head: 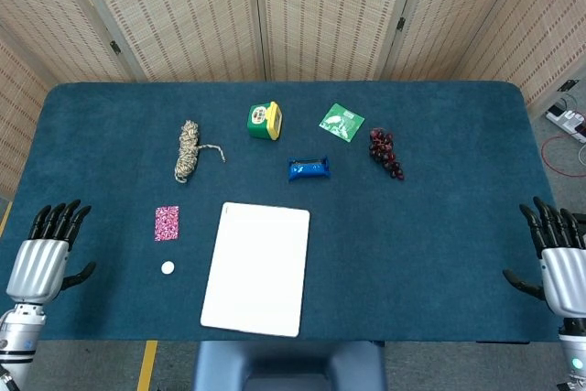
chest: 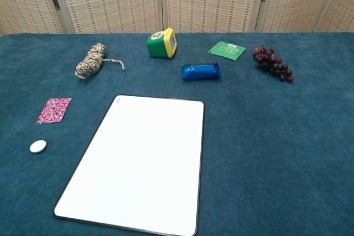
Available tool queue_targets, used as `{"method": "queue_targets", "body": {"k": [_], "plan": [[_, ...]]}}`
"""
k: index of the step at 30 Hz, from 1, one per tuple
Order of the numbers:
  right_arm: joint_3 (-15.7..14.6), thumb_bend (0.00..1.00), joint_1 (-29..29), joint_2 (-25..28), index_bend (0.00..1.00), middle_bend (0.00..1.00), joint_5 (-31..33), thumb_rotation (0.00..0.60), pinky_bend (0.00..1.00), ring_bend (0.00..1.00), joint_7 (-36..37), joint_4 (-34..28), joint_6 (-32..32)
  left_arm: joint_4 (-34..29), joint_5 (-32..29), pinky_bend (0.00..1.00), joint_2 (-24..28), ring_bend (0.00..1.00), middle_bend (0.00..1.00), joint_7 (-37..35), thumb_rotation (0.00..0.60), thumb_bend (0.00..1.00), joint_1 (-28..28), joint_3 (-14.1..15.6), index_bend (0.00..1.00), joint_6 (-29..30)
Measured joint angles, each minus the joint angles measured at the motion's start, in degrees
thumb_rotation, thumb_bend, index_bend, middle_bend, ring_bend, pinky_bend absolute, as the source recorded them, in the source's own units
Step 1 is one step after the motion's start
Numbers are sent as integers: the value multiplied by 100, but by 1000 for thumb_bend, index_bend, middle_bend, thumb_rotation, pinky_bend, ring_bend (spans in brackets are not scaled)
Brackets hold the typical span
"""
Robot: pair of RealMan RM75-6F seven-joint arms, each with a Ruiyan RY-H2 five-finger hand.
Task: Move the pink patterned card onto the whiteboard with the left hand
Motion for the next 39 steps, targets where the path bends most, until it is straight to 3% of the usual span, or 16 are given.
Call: {"method": "queue_targets", "body": {"k": [8, 12, 18, 21, 27, 39], "plan": [[-4, 114, -2, 57, 0, 0, -30, 600, 0, 47, 11, -44, -7, 186, -29, 9, -23, 190, 163, -6, 600, 258, -471, -118, 136, -581], [-1, 113, 8, 63, 0, 0, -17, 600, 0, 45, 20, -49, -38, 289, -81, 75, -60, 253, 223, 52, 600, 258, -754, -188, 169, -902], [3, 114, 51, 69, 0, 0, -14, 600, 0, 48, 6, -65, -111, 610, -124, 64, -225, 267, 245, 129, 600, 258, -1195, -247, 191, -1446], [1, 114, 59, 68, 0, 0, -14, 600, 0, 46, 1, -60, -127, 714, -235, 3, -316, 221, 227, 225, 600, 258, -1389, -263, 179, -1753], [23, 113, 69, 85, 0, 0, 21, 600, 0, 48, 25, -46, -142, 750, -774, 0, -457, 88, 112, 437, 600, 252, -1741, -298, 153, -2466], [45, 114, 125, 69, 0, 0, 75, 600, 0, 47, 73, 26, -243, 880, -1960, 0, -842, 0, 4, 1018, 600, 251, -2345, -267, 165, -3341]]}}
